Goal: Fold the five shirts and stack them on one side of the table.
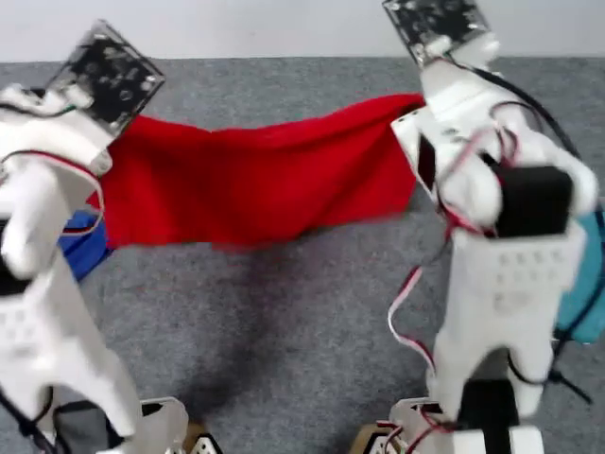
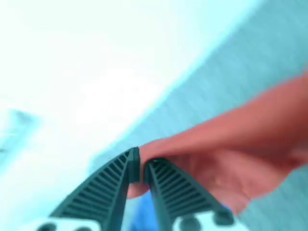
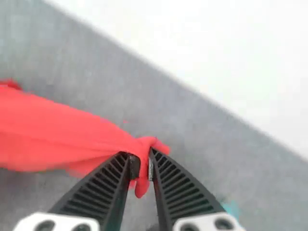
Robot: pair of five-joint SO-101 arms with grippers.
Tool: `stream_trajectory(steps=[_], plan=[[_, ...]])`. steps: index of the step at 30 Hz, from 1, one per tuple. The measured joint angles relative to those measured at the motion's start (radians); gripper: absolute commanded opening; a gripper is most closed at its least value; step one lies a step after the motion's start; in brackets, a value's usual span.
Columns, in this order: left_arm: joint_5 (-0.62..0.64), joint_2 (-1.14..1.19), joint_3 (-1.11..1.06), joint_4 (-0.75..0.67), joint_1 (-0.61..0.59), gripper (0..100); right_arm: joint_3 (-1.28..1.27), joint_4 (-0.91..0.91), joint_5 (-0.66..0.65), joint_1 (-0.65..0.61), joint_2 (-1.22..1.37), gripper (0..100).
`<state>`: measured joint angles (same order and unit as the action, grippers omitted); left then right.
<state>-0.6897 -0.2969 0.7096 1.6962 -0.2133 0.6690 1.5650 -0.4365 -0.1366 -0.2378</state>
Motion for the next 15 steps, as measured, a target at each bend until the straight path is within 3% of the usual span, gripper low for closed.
stream_trajectory(steps=[6,15], plan=[[0.133,-0.048,0.144,-0.184,-0.081,1,0.000,-0.086,0.000,0.000,-0.158,1.1],[0.169,-0.054,0.419,-0.216,-0.097,1,0.002,-0.109,-0.086,0.000,-0.358,1.1]])
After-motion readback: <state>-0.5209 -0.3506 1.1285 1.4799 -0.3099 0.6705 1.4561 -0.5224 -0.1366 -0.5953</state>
